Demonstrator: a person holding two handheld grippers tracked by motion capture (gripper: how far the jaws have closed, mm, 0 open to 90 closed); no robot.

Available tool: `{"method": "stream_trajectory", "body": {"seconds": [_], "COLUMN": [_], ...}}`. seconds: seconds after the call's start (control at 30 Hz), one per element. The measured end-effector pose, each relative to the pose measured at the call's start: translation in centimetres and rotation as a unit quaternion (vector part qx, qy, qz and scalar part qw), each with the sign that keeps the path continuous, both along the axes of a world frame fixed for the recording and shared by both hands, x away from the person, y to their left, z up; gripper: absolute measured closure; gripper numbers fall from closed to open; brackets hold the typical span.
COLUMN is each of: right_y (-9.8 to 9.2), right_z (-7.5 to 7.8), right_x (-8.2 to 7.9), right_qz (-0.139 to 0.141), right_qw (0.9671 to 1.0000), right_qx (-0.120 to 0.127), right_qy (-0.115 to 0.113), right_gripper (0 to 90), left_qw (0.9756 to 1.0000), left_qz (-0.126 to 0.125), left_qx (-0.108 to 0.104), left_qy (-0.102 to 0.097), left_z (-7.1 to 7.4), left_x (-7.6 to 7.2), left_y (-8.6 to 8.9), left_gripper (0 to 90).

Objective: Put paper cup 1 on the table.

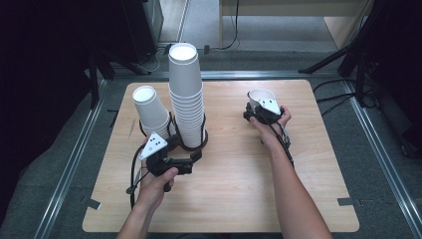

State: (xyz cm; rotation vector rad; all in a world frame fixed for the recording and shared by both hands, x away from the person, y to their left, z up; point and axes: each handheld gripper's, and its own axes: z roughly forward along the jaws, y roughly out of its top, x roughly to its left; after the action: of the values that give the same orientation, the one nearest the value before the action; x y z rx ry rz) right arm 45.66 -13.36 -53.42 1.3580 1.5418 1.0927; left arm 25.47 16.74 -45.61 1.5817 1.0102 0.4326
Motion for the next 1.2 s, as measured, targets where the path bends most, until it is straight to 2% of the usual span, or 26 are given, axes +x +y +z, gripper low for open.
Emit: {"method": "stream_trajectory", "body": {"seconds": [0.2,0.37,0.6,0.73,0.87,1.0,1.2], "right_y": [-0.1,-0.3,-0.3,-0.4,-0.7,-1.1,-1.6], "right_z": [-0.2,-0.2,-0.2,0.2,1.1,1.9,2.9], "right_x": [-0.3,-0.7,-1.4,-2.1,-3.1,-3.8,-4.7], "right_qz": [0.001,0.023,0.047,0.060,0.073,0.079,0.085], "right_qw": [1.0000,0.9997,0.9988,0.9981,0.9973,0.9966,0.9959], "right_qx": [0.001,-0.001,0.006,0.013,0.008,0.019,0.018], "right_qy": [0.000,0.008,0.011,0.006,-0.007,-0.013,-0.026], "right_gripper": [13.1,9.5,2.0,0.0,0.0,0.0,0.0], "left_qw": [1.0000,0.9998,0.9999,0.9999,0.9999,1.0000,0.9999], "left_qz": [-0.006,-0.015,-0.013,-0.009,-0.004,-0.001,0.002], "left_qx": [-0.002,-0.007,-0.007,-0.008,-0.011,-0.009,-0.011], "left_qy": [0.002,0.006,0.006,0.006,0.005,0.003,0.003], "left_z": [0.0,0.0,0.0,0.0,0.0,0.1,0.1], "left_x": [0.0,0.1,0.1,0.1,0.2,0.3,0.4], "left_y": [-0.1,-0.2,-0.1,-0.1,0.1,0.1,0.0], "left_gripper": [0.0,0.0,0.0,0.0,0.0,0.0,0.0]}}
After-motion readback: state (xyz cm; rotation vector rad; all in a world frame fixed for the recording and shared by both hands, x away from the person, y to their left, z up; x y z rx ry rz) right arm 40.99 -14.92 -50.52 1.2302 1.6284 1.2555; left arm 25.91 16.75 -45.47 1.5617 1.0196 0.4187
